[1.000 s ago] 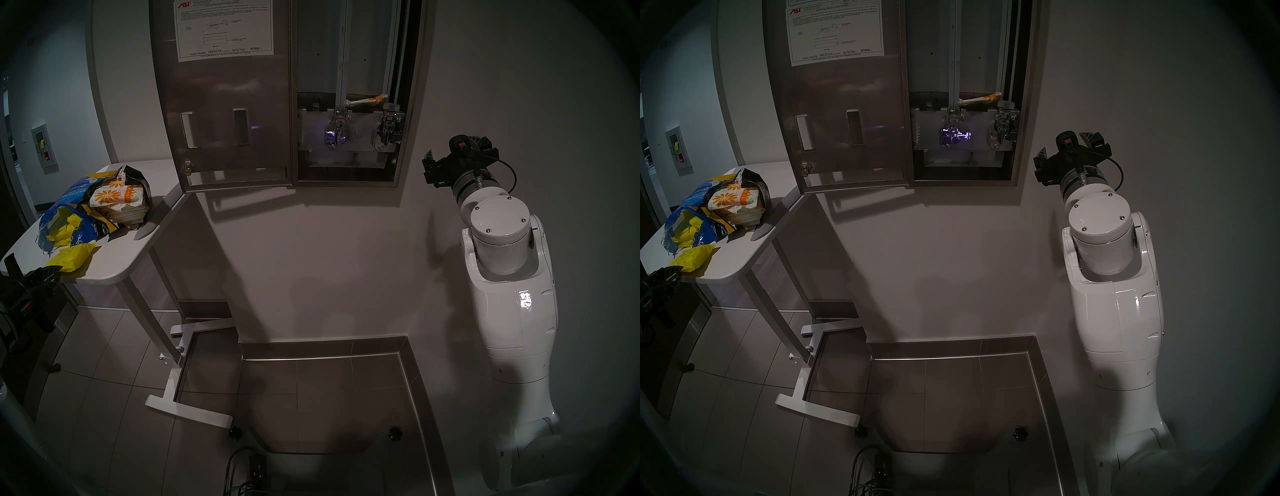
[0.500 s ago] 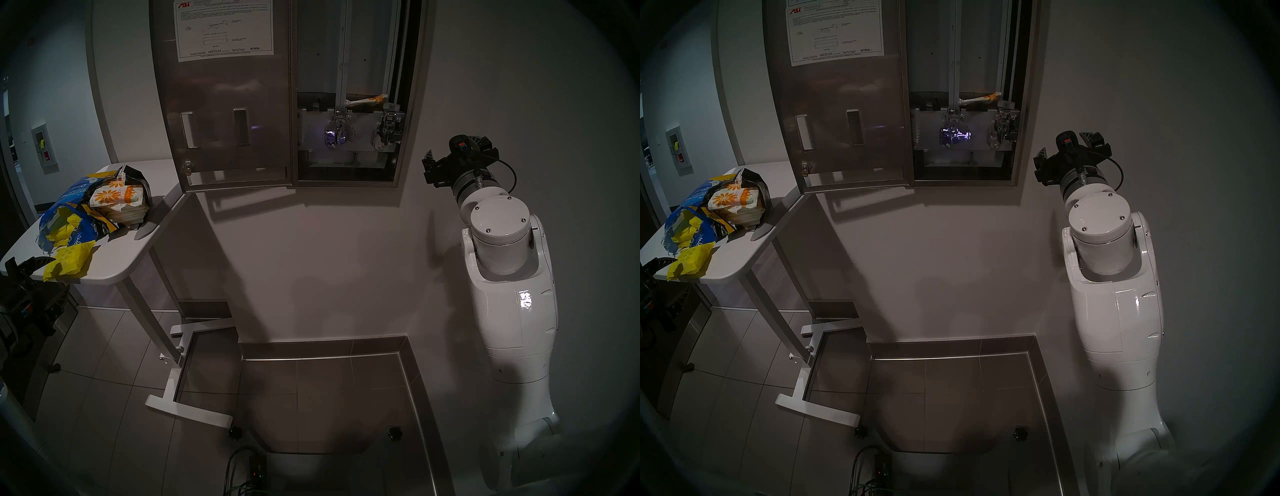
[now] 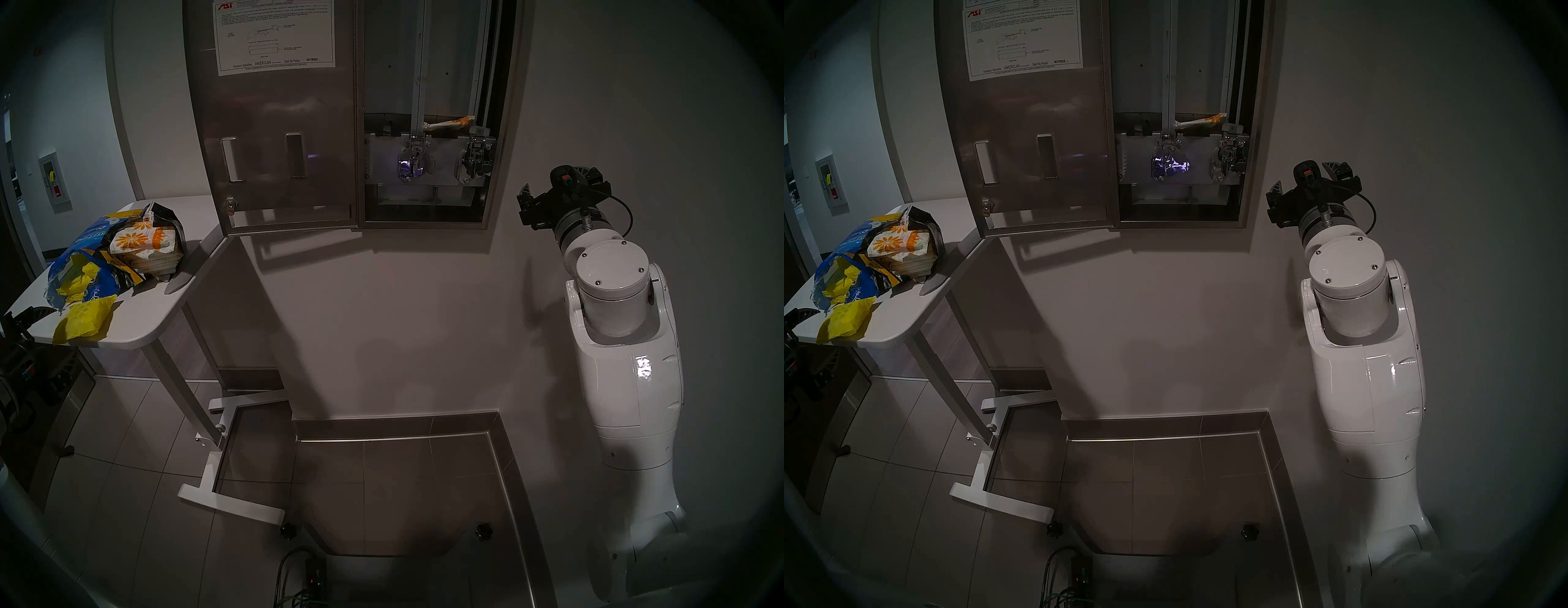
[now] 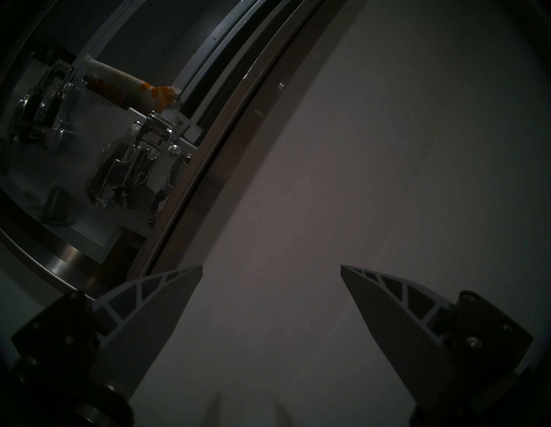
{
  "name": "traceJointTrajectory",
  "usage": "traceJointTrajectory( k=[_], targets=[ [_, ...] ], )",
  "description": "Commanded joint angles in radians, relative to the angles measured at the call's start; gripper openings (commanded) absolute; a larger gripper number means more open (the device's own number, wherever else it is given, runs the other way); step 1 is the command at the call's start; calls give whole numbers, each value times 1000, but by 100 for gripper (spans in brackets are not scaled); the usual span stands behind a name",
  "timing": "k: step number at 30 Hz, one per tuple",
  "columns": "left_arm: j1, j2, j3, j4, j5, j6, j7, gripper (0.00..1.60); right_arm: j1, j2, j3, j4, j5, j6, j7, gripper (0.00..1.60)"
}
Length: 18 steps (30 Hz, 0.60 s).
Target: Open the dispenser door, put the pads inside, close the door
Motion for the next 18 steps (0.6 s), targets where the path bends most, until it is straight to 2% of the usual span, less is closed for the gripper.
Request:
traceJointTrajectory(
  k=[1, 18],
  targets=[
    [-21, 12, 6, -21, -14, -11, 20, 151, 26, 0, 2, -28, -2, -12, -8, 160],
    [-37, 6, 24, -44, -9, -12, 17, 160, 26, 0, 2, -28, -2, -12, -7, 160]
  ],
)
